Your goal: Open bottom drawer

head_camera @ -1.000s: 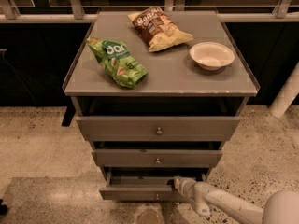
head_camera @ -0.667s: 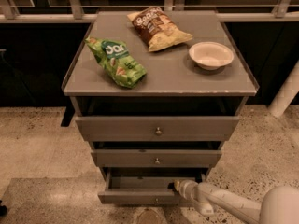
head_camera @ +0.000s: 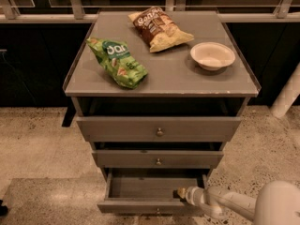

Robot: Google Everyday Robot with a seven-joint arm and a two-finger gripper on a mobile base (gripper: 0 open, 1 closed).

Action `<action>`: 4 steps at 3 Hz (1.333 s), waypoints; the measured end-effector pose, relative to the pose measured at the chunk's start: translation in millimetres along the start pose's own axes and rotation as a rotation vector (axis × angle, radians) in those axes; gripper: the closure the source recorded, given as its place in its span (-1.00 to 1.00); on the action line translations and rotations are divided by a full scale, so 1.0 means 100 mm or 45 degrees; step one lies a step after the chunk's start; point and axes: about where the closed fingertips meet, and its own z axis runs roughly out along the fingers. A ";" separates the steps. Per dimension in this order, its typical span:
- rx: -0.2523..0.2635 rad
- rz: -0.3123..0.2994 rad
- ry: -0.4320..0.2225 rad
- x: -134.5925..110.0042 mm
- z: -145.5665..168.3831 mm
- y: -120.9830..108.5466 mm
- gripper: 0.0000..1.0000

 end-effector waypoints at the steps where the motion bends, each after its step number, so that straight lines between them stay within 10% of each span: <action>1: -0.055 0.045 0.035 0.17 -0.09 -0.03 1.00; 4: -0.124 0.158 0.051 0.53 -0.39 -0.08 1.00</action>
Offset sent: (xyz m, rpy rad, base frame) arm -0.0615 -0.0134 -0.0084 0.1469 0.1116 -0.0128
